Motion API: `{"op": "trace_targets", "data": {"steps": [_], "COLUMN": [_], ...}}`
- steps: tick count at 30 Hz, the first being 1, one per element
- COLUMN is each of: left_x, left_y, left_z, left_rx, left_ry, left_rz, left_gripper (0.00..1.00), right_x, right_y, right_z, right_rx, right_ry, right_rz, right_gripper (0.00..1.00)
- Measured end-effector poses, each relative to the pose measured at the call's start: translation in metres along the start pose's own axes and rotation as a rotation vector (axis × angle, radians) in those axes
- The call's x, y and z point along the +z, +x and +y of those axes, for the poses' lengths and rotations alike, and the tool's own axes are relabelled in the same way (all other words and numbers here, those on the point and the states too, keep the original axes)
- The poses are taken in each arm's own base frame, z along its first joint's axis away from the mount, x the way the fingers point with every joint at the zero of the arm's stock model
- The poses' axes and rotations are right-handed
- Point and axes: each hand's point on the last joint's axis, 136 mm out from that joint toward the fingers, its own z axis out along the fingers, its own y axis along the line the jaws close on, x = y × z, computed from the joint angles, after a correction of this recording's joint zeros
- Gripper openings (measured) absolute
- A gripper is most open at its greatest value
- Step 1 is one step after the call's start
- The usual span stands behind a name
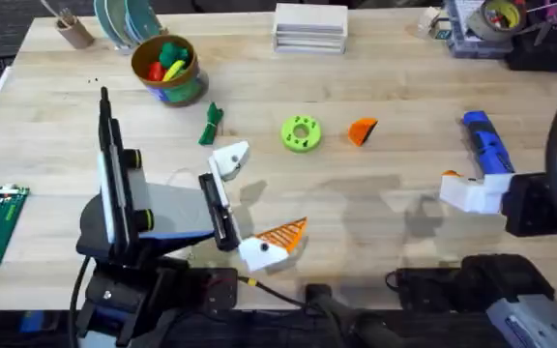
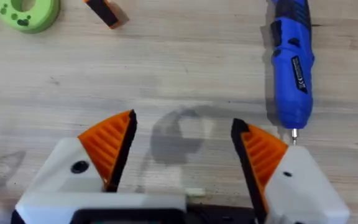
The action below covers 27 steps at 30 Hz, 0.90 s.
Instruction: Pick up the gripper from the table and insert it into the empty holder that is missing its gripper. Then pick up a screw, insert it into the mounting hole, and use the screwdriver to tighten it. Finally, clean up the table by picking up the vegetable and placing it into the bucket.
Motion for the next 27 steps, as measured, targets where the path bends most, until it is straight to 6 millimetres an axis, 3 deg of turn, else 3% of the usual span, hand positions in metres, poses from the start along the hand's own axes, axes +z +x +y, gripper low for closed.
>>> {"op": "trace_targets", "data": {"steps": [3, 6, 15, 22, 27], "left_x": [0.0, 0.0, 0.0, 0.0, 0.0], "left_y": [0.0, 0.0, 0.0, 0.0, 0.0], "left_z": [0.0, 0.0, 0.0, 0.0, 0.0], "left_rx": [-0.014, -0.025, -0.032, -0.032, -0.032], "left_ry": [0.0, 0.0, 0.0, 0.0, 0.0], "left_rz": [0.0, 0.001, 0.001, 0.001, 0.001], "left_gripper": [0.992, 0.993, 0.993, 0.993, 0.993], "right_x": [0.0, 0.0, -0.009, 0.015, 0.04], "right_y": [0.0, -0.013, -0.069, -0.071, -0.061], "right_z": [0.0, 0.001, 0.01, 0.013, 0.032], "right_rx": [0.0, -0.002, -0.018, -0.024, -0.103], "right_ry": [0.0, -0.004, -0.055, -0.072, -0.126], "right_rz": [0.0, -0.054, -0.28, -0.173, -0.041], "right_gripper": [0.992, 0.992, 0.992, 0.991, 0.991]}}
